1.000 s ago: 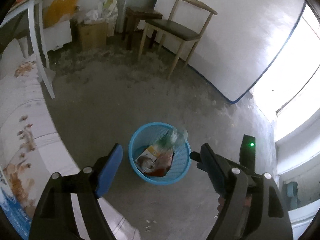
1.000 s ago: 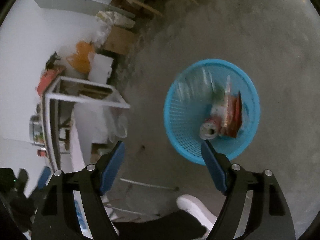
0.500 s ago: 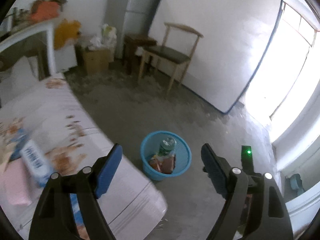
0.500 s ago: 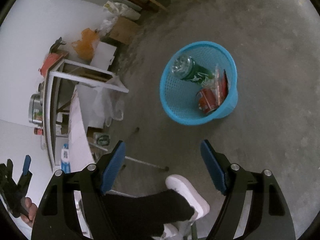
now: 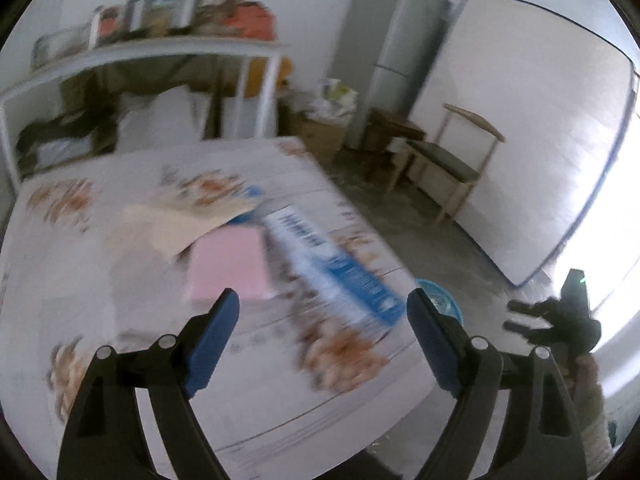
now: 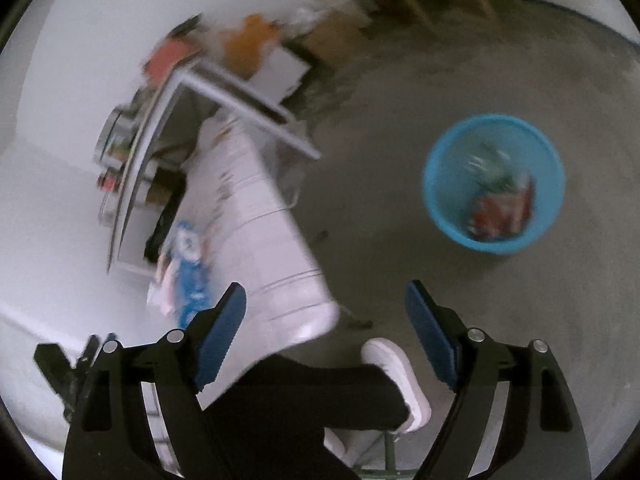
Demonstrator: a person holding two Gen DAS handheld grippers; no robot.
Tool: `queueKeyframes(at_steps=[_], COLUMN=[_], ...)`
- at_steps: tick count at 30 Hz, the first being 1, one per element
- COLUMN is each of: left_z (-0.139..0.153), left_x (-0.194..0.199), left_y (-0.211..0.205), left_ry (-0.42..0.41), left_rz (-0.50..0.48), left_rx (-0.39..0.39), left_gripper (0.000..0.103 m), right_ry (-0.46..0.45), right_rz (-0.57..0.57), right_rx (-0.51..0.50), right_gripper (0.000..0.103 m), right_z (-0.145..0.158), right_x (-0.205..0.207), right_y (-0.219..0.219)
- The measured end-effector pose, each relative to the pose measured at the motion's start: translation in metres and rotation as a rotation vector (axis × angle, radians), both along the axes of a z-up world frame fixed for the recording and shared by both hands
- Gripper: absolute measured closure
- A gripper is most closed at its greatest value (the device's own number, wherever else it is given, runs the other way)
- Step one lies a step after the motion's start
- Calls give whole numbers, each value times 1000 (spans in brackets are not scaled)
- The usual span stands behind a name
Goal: Collect trash
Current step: 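Return both tools over the table toward the pink sponge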
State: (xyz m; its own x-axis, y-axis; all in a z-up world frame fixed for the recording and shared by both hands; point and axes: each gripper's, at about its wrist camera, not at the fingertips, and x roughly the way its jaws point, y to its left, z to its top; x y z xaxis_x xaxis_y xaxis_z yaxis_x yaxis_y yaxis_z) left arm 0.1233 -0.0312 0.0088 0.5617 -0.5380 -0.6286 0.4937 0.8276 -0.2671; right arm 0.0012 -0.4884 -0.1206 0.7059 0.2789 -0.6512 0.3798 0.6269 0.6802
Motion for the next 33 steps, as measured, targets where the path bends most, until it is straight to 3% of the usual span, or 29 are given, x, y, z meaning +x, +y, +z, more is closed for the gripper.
queueKeyframes(at_steps=[7,12,16,19,23,28,33], left_z=[-31,-44,-45,-53,-64,-74,-77], left_x=[-2,13,42,68,94,115,111], left_y=[40,39,23,6,-4,-15,-14], left_ry=[56,60,52,59,97,121,111], left_rz=[71,73,76,79,117,136,140], left_rx=[-32,-43,2,77,110,149,193], left_gripper=[20,19,9,7,7,7,7], right_ry=[-64,-46,-18,14,52,60,71], right_rz=[237,382,454,496,524,552,554], right_rx=[-113,-274,-375,-451,-509,-515,-515], right_gripper=[24,24,24,24,24,24,24], right_z=[44,56,55,50,43,41,37], right_x=[56,102,136,164,188,200,202], right_y=[85,147,183,203,215,221,221])
